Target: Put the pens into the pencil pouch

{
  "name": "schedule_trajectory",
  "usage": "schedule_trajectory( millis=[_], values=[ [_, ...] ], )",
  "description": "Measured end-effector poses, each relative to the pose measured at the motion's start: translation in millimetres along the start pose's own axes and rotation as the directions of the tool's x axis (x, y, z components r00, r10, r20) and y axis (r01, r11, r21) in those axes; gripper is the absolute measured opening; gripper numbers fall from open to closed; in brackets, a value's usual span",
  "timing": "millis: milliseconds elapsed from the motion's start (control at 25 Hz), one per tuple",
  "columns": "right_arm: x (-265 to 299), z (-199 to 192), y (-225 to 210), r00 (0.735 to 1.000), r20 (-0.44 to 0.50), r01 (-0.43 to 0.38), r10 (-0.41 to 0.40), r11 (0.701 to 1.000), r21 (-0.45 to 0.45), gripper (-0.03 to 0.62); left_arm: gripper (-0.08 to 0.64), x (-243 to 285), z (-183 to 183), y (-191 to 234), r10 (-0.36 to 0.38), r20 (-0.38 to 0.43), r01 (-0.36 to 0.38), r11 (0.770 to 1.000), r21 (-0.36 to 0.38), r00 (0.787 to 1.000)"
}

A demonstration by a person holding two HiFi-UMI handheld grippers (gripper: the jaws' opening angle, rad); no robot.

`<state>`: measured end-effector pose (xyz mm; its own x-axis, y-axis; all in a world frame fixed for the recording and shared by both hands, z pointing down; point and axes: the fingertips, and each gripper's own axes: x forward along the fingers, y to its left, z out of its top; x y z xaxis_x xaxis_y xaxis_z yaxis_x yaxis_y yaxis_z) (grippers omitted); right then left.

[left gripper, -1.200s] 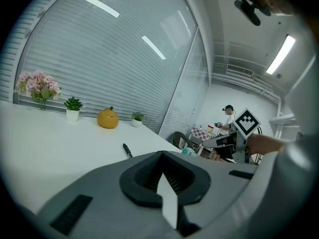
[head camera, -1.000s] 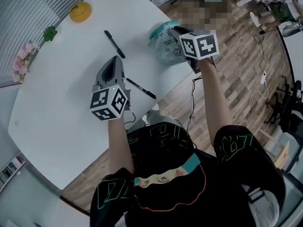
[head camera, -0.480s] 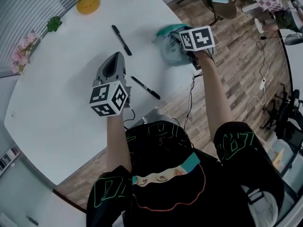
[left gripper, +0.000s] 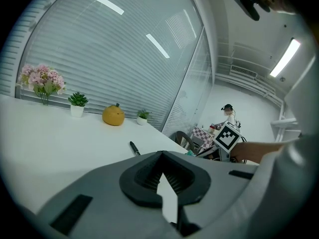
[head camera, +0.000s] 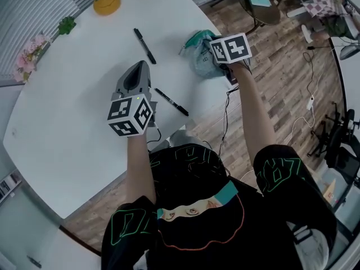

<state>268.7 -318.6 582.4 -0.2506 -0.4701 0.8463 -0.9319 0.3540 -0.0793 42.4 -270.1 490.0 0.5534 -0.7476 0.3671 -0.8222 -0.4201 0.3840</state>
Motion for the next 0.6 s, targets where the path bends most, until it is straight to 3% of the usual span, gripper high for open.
schedule_trajectory(
  millis=[80, 240, 400, 600],
  values=[
    [-1.2, -4.0, 7.6, 1.000, -0.010, -0.018, 0.017, 1.000, -0.021, 0.035, -0.004, -3.0, 0.1, -4.6, -0.003, 0.005, 0.003, 1.000, 0.002, 1.000],
    [-7.3, -10.8, 18.4, 0.997, -0.017, -0.076, 0.075, 0.996, -0.042, 0.026, -0.003, -12.5, 0.1, -13.7, -0.003, 0.023, 0.003, 1.000, 0.002, 1.000],
    [-25.6, -8.9, 27.3, 0.987, 0.113, -0.113, 0.112, 0.994, -0.005, 0.024, -0.003, -25.0, -2.7, -11.8, 0.019, 0.049, -0.018, 1.000, -0.015, 0.999],
    [-75.5, -2.9, 32.7, 0.956, 0.283, -0.081, 0.079, 0.997, -0.004, 0.023, -0.004, -43.5, -5.0, -13.6, 0.054, 0.100, -0.050, 0.998, -0.045, 0.994]
  ],
)
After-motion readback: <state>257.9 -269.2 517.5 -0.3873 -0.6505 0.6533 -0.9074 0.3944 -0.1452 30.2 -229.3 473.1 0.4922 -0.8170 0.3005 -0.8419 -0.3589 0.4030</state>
